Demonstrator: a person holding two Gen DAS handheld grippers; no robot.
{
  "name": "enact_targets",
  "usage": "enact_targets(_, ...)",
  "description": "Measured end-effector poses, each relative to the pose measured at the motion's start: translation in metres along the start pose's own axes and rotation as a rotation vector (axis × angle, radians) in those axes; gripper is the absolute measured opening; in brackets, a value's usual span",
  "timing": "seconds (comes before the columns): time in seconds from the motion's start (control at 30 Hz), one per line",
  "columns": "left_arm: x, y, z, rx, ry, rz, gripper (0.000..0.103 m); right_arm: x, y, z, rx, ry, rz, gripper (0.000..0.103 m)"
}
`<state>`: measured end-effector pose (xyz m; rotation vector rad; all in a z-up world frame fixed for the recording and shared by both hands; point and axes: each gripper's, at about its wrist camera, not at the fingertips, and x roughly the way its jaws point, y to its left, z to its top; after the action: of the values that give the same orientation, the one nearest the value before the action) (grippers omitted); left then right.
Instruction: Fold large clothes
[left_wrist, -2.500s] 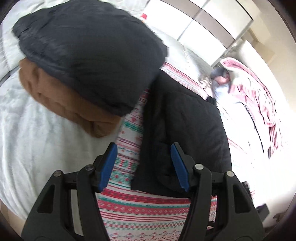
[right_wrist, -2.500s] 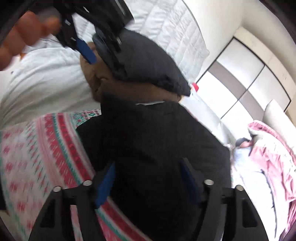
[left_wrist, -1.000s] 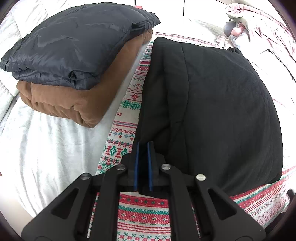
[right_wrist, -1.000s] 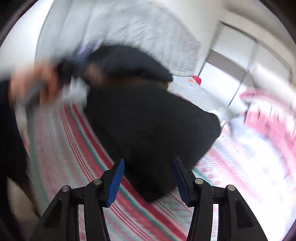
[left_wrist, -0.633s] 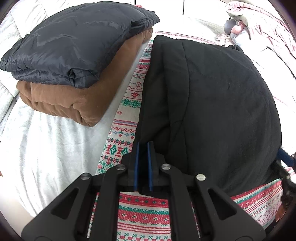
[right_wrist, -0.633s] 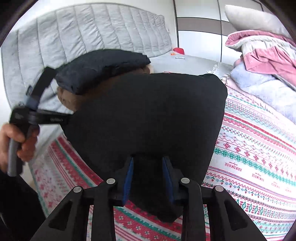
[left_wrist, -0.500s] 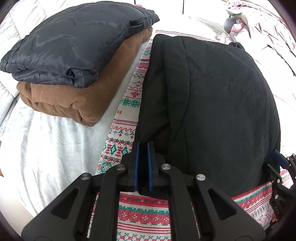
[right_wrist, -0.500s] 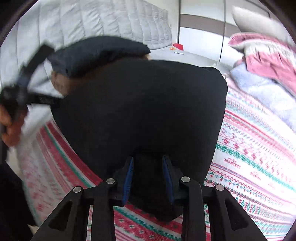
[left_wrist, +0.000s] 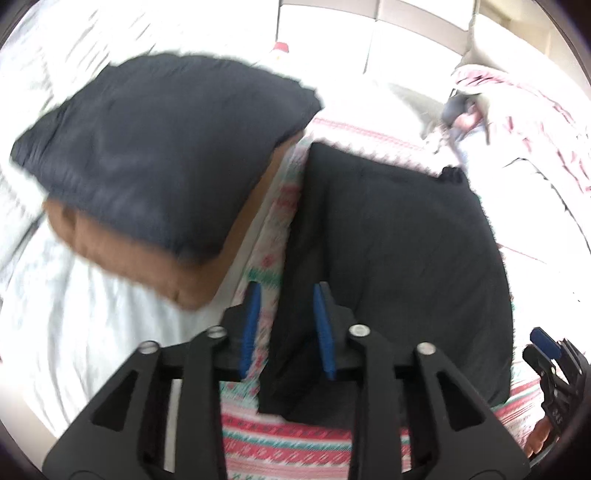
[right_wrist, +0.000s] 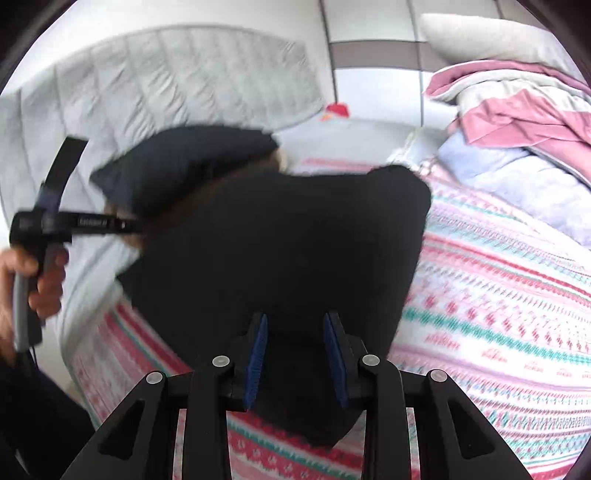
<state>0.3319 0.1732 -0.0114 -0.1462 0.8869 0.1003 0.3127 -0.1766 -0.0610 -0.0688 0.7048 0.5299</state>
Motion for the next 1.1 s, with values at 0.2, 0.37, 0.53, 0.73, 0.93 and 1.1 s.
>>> enact_targets(0.2,0.032,-0.042,0.042,0.034,-0.003,-0.119,0.043,0.037,-0.041,0.048,0.125,0.037,-0.039,0.033)
enact_targets(0.37,0.094,-0.057,0.056,-0.011,0.096,-0.149,0.043,0.084,-0.055,0.087,0.136,0.086,-0.084,0.033)
enact_targets(0.53,0.113,-0.058,0.054,-0.017,0.105,-0.081,0.043,0.125,-0.069,0.102,0.179,0.129,-0.096,0.033)
enact_targets(0.73,0.126,-0.063,0.045,0.03,0.085,-0.025,0.043,0.168,-0.07,0.101,0.164,0.2,-0.102,0.033)
enact_targets(0.93,0.131,-0.068,0.042,0.058,0.066,0.021,0.043,0.19,-0.065,0.093,0.13,0.277,-0.126,0.033)
enact_targets(1.1,0.128,-0.07,0.04,0.074,0.056,0.033,0.044,0.192,-0.057,0.088,0.088,0.283,-0.162,0.033)
